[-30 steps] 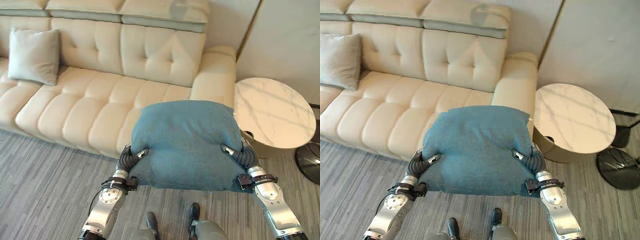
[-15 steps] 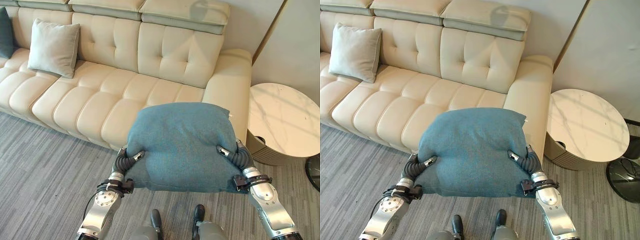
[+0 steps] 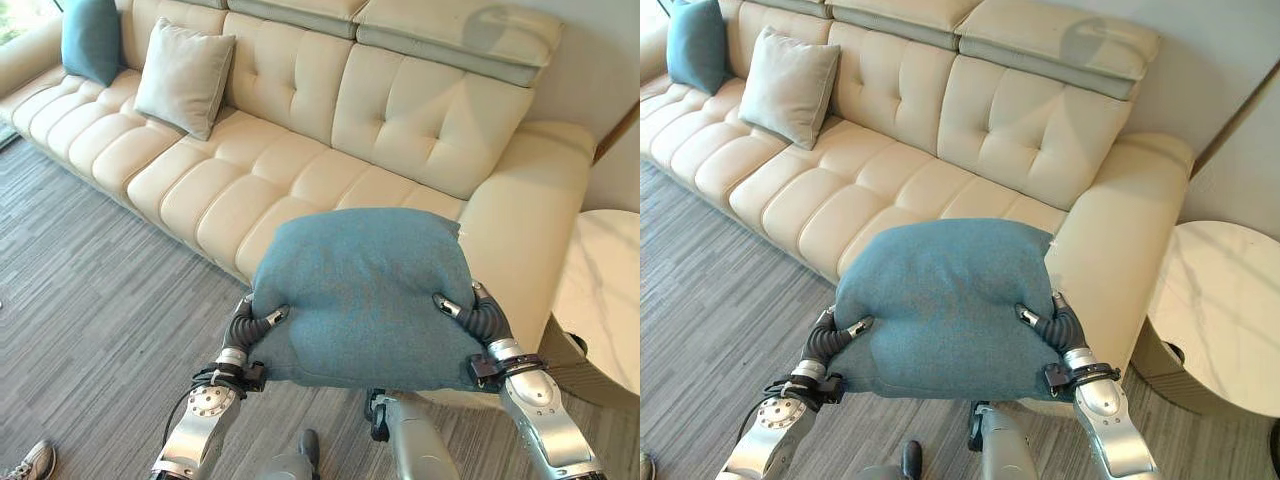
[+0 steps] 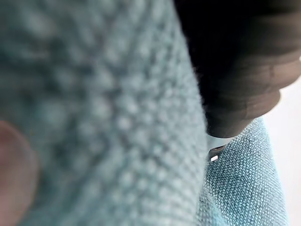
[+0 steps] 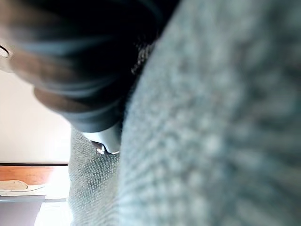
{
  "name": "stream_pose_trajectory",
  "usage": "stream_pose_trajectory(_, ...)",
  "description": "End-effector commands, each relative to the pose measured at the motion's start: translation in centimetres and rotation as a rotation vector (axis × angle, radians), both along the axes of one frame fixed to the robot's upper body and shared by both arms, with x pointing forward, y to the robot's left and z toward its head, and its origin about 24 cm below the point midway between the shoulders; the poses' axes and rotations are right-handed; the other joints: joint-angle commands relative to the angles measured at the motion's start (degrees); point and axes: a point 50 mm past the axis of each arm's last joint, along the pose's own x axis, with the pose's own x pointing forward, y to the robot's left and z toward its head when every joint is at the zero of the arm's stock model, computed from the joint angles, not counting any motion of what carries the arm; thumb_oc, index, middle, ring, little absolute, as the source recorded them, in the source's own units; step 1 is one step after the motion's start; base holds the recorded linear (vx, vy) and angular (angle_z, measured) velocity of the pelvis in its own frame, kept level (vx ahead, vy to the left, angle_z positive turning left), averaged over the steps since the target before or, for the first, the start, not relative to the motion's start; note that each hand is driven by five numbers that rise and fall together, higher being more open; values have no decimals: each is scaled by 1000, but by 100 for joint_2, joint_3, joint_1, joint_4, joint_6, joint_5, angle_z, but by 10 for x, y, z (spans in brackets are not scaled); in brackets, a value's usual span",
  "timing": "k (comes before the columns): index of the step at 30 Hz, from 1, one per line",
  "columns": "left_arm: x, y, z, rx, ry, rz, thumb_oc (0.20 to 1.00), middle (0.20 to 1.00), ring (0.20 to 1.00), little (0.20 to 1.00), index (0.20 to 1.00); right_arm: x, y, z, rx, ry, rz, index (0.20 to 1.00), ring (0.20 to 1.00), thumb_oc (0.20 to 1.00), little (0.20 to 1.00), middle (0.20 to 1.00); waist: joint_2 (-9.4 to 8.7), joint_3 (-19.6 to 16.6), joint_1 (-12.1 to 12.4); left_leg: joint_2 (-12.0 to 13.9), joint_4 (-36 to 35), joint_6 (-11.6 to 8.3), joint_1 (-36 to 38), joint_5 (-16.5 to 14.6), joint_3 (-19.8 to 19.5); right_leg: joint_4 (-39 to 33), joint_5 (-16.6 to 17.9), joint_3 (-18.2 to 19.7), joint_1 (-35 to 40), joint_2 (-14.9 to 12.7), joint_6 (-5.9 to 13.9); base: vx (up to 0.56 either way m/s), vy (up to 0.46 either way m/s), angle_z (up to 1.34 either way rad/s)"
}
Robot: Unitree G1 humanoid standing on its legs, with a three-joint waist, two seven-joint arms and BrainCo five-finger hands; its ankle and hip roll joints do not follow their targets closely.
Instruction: Pick up all the scattered cushions and arrange them neatly on the sofa.
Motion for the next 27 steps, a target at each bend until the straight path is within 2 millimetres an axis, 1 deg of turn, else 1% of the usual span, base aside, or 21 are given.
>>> stream_pose_trajectory(1, 10, -24, 48, -50, -280, -121, 200, 200, 200, 200, 200, 4, 16, 56, 82, -306, 118, 200, 200, 200, 200, 200, 112, -599, -244, -283, 472, -153, 687, 739, 624, -874, 201, 484, 428, 236, -4, 297, -39, 10)
stream_pose_trajectory(2, 10, -25, 46, -58, -270, -123, 200, 200, 200, 200, 200, 4, 14, 56, 66, -302, 114, 200, 200, 200, 200, 200, 97, -625, -277, -103, 548, -136, 570, 772, 871, -953, 109, 491, 563, 198, -19, 201, -28, -16)
stream_pose_trajectory(3, 10, -25, 46, -59, -270, -123, 200, 200, 200, 200, 200, 4, 14, 56, 66, -302, 114, 200, 200, 200, 200, 200, 113, -620, -261, -85, 576, -140, 568, 747, 887, -960, 111, 503, 569, 220, -23, 298, -1, -27)
stream_pose_trajectory(4, 12, -27, 45, -60, -258, -135, 200, 200, 200, 200, 200, 5, 10, 58, 31, -308, 97, 200, 200, 200, 200, 200, 11, -571, -202, 213, 569, 93, 245, 433, 1301, -1092, 4, 658, 848, 130, -3, 267, 34, -30)
stream_pose_trajectory(5, 12, -25, 44, -43, -254, -135, 200, 200, 200, 200, 200, 5, 9, 60, 16, -316, 89, 200, 200, 200, 200, 200, -46, -557, -144, 214, 353, 180, 129, 237, 1306, -1149, -30, 778, 943, 104, 42, 332, 67, -30)
stream_pose_trajectory(6, 12, -25, 45, -31, -257, -139, 200, 200, 200, 200, 200, 6, 9, 61, 15, -322, 86, 200, 200, 200, 200, 200, -118, -554, -111, 206, 124, 201, -14, 204, 1306, -1181, -24, 884, 995, 35, 83, 228, 100, -32)
stream_pose_trajectory(7, 11, -25, 45, -25, -258, -141, 200, 200, 200, 200, 200, 5, 7, 61, 9, -323, 75, 200, 200, 200, 200, 200, -145, -522, -104, 302, -98, 159, -175, 188, 1266, -1200, -71, 970, 1093, -10, 110, 197, 112, -55)
stream_pose_trajectory(8, 11, -25, 45, -22, -258, -142, 200, 200, 200, 200, 200, 5, 6, 61, 6, -324, 69, 200, 200, 200, 200, 200, -173, -520, -86, 360, -365, 118, -298, 357, 1228, -1226, -84, 1032, 1126, -52, 121, 214, 143, -64)
stream_pose_trajectory(9, 11, -23, 45, -14, -259, -133, 200, 200, 200, 200, 200, 5, 5, 60, 0, -323, 63, 200, 200, 200, 200, 200, -170, -483, -39, 471, -689, 19, -440, 671, 1117, -1249, -137, 1140, 1225, -53, 139, 202, 153, -61)
stream_pose_trajectory(10, 11, -22, 45, -15, -259, -127, 200, 200, 200, 200, 200, 4, 5, 59, -3, -320, 54, 200, 200, 200, 200, 200, -160, -445, 6, 576, -871, -39, -547, 861, 980, -1264, -194, 1251, 1325, -56, 145, 237, 183, -54)
stream_pose_trajectory(12, 11, -21, 46, -17, -264, -107, 200, 200, 200, 200, 200, 5, 4, 57, -14, -311, 41, 200, 200, 200, 200, 200, -134, -405, 91, 685, -1206, -149, -782, 1266, 523, -1219, -307, 1506, 1428, -52, 127, 232, 218, -53)
stream_pose_trajectory(13, 11, -21, 46, -20, -267, -97, 200, 200, 200, 200, 200, 5, 4, 55, -19, -303, 36, 200, 200, 200, 200, 200, -97, -394, 115, 739, -1342, -225, -897, 1416, 262, -1185, -359, 1666, 1473, -53, 134, 256, 269, -62)
stream_pose_trajectory(15, 14, -22, 47, -31, -273, -87, 200, 200, 200, 200, 200, 5, 3, 53, -30, -293, 28, 200, 200, 200, 200, 200, -50, -380, 111, 812, -1578, -342, -1035, 1583, 3, -1118, -484, 1911, 1577, -121, 166, 237, 249, -76)
stream_pose_trajectory(16, 14, -22, 47, -31, -273, -87, 200, 200, 200, 200, 200, 5, 3, 53, -30, -293, 28, 200, 200, 200, 200, 200, -51, -377, 113, 812, -1581, -342, -1030, 1584, 6, -1117, -485, 1913, 1578, -121, 166, 386, 514, -74)
stream_pose_trajectory(17, 15, -24, 47, -32, -277, -100, 200, 200, 200, 200, 200, 5, 3, 49, -37, -274, 34, 200, 200, 200, 200, 200, 83, -446, 64, 851, -1693, -354, -967, 1585, 25, -1019, -622, 2179, 1703, -242, 294, 292, 412, -52)
stream_pose_trajectory(18, 16, -25, 47, -32, -277, -101, 200, 200, 200, 200, 200, 5, 3, 49, -37, -273, 34, 200, 200, 200, 200, 200, 78, -441, 84, 853, -1704, -353, -945, 1583, 47, -1018, -623, 2199, 1707, -244, 295, 417, 574, -76)
stream_pose_trajectory(19, 17, -26, 47, -24, -278, -110, 200, 200, 200, 200, 200, 5, 2, 48, -50, -275, 29, 200, 200, 200, 200, 200, 62, -471, 65, 788, -1515, -332, -1023, 1537, 130, -961, -597, 2235, 1732, -379, 338, 228, 281, -69)
stream_pose_trajectory(22, 18, -21, 47, 2, -271, -114, 200, 200, 200, 200, 200, 6, 6, 47, -36, -271, 33, 200, 200, 200, 200, 200, -52, -477, 79, 597, -1073, -109, -999, 1248, 370, -622, -560, 2517, 1624, -629, 437, 277, 411, -43)
stream_pose_trajectory(23, 20, -11, 51, 33, -283, -83, 200, 200, 200, 200, 200, 14, 17, 50, 3, -292, 57, 200, 200, 200, 200, 200, -153, -448, 184, 561, -851, 67, -963, 1039, 698, -398, -386, 2518, 1396, -747, 497, 208, 393, -93)
stream_pose_trajectory(26, 18, 1, 54, 36, -293, -27, 200, 200, 200, 200, 200, 21, 33, 54, 51, -313, 111, 200, 200, 200, 200, 200, -210, -425, 390, 557, -781, 213, -790, 830, 1147, -101, -66, 1933, 1103, -992, 519, 126, 252, -141)
stream_pose_trajectory(27, 18, 1, 54, 36, -293, -27, 200, 200, 200, 200, 200, 21, 34, 54, 52, -313, 111, 200, 200, 200, 200, 200, -214, -429, 398, 556, -784, 216, -790, 829, 1159, -101, -64, 1944, 1094, -993, 522, 186, 324, -88)
